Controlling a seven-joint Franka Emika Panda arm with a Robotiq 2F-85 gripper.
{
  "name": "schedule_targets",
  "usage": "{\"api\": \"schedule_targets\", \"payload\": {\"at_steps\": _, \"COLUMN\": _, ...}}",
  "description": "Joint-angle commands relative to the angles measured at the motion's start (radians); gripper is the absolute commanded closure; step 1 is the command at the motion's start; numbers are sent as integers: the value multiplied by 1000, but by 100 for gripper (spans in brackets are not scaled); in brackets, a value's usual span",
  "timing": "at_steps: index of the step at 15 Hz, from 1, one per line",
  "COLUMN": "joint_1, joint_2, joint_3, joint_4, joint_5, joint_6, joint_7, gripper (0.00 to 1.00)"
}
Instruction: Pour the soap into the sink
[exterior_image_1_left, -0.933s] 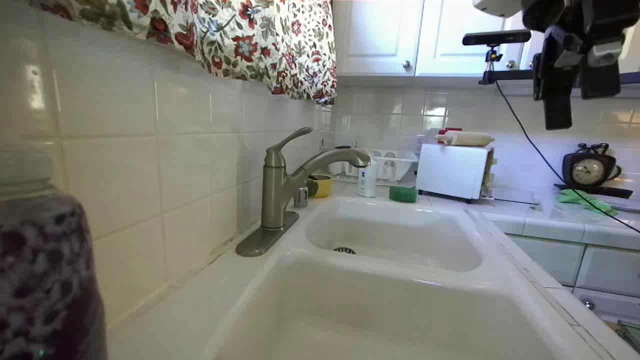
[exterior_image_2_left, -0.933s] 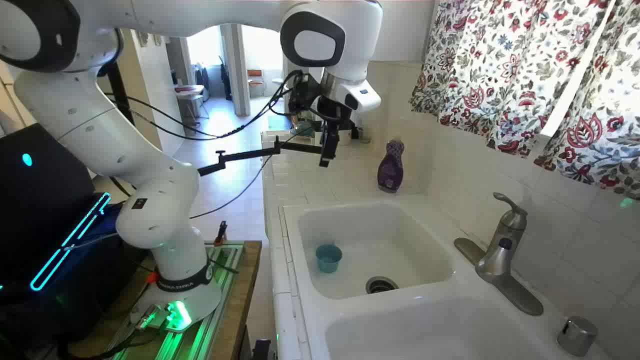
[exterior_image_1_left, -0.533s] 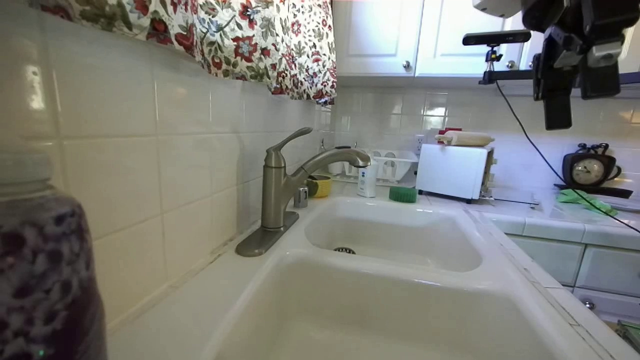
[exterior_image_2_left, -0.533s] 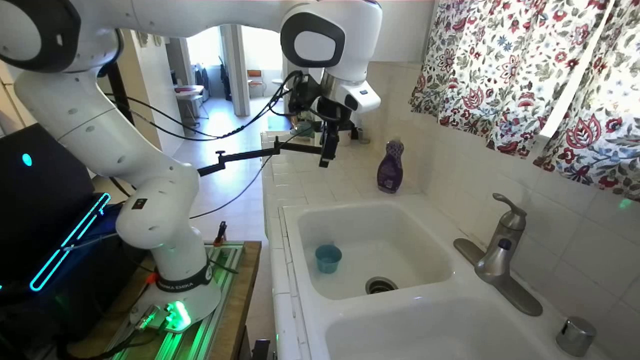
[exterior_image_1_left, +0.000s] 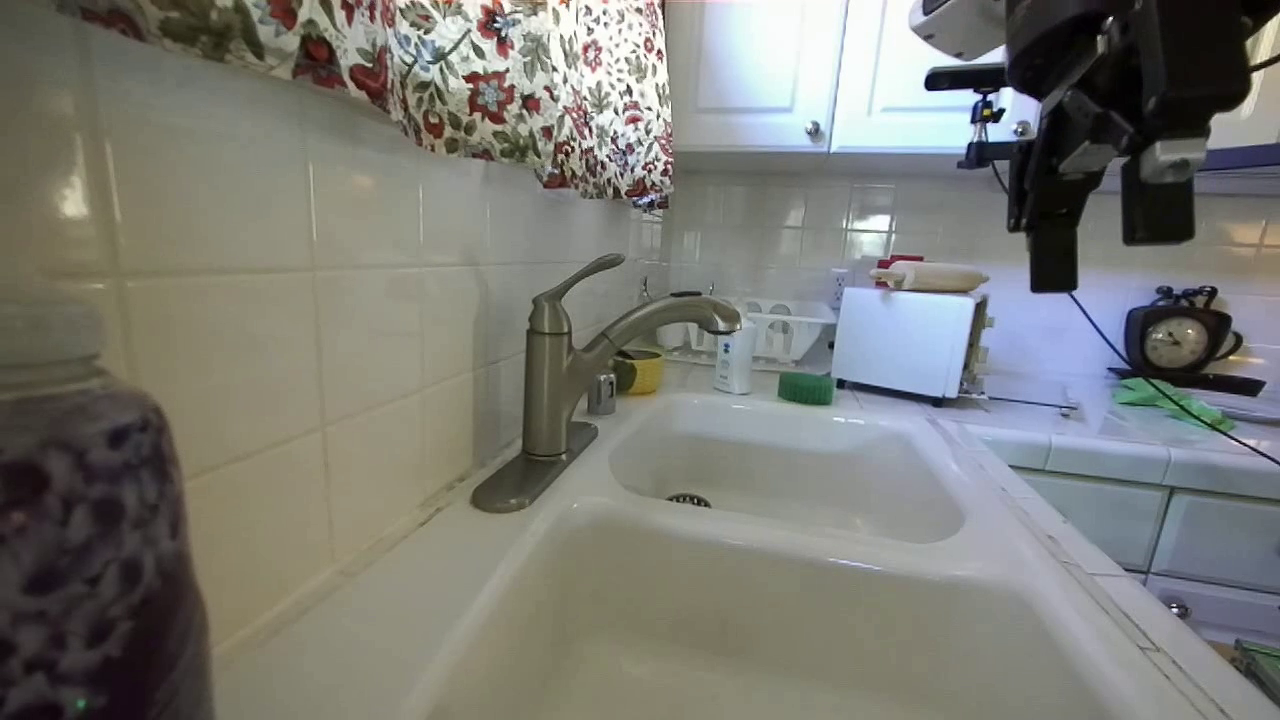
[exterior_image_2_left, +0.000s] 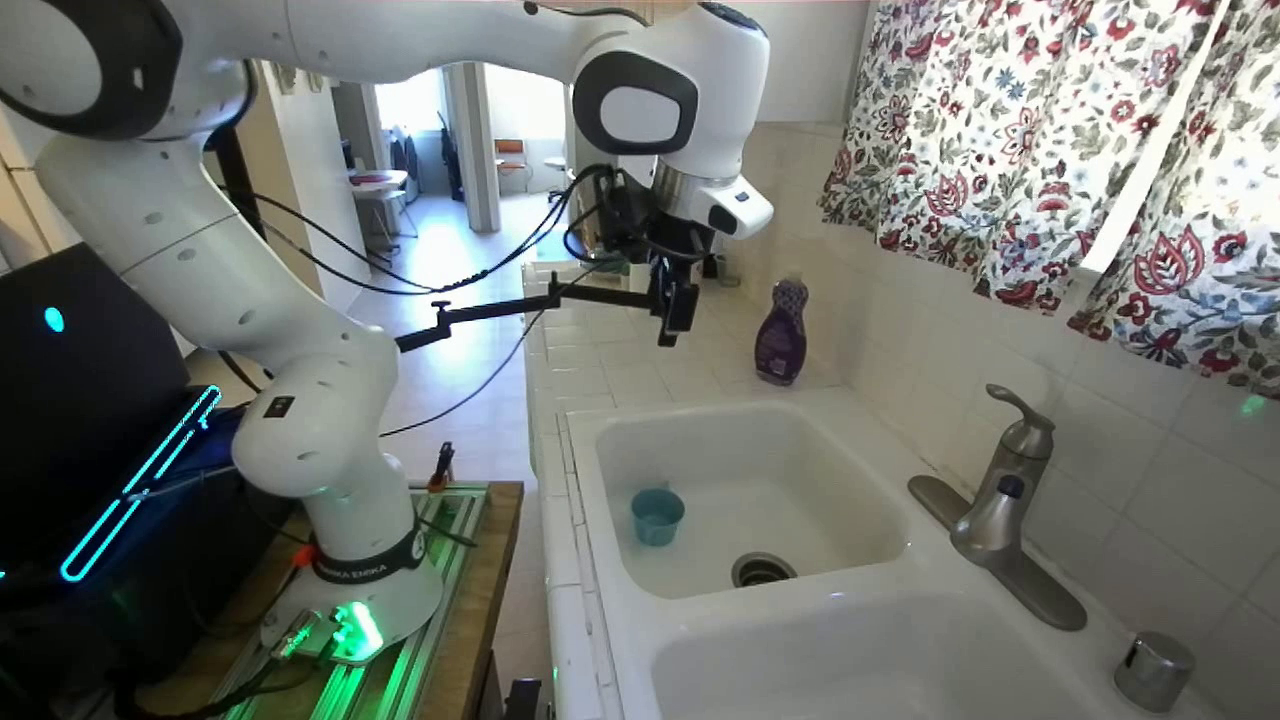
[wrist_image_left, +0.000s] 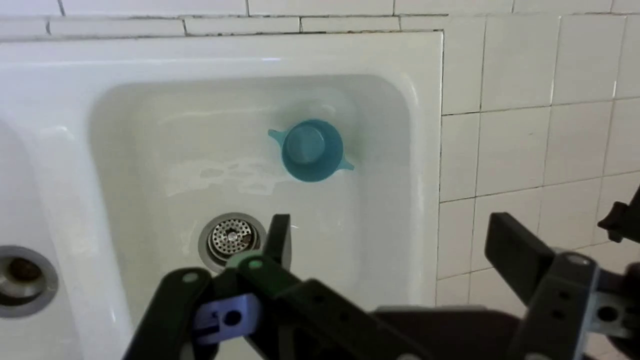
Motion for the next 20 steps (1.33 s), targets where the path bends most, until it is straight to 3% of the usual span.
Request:
{"api": "schedule_targets", "payload": {"at_steps": 1, "joint_1": 30, "joint_2": 49, "joint_3": 12, "joint_4": -24, "joint_5": 17, "joint_6": 106, "joint_7": -129, "gripper": 0}}
{"api": "schedule_targets", "payload": {"at_steps": 10, "joint_1": 108, "joint_2": 139, "joint_3": -1, "joint_4": -63, "joint_5": 191, "joint_6": 409, "joint_7": -355, "gripper": 0}}
{"api": "schedule_targets", "payload": {"at_steps": 11, "joint_1": 91, "joint_2": 123, "joint_3": 10, "joint_4": -52, "joint_5": 129, "joint_6": 343, "joint_7": -311, "gripper": 0}}
{"api": "schedule_targets", "payload": {"at_steps": 20, "joint_1": 117, "joint_2": 171, "joint_3": 15, "joint_4": -54, "joint_5": 192, "joint_6": 435, "joint_7": -360, "gripper": 0}}
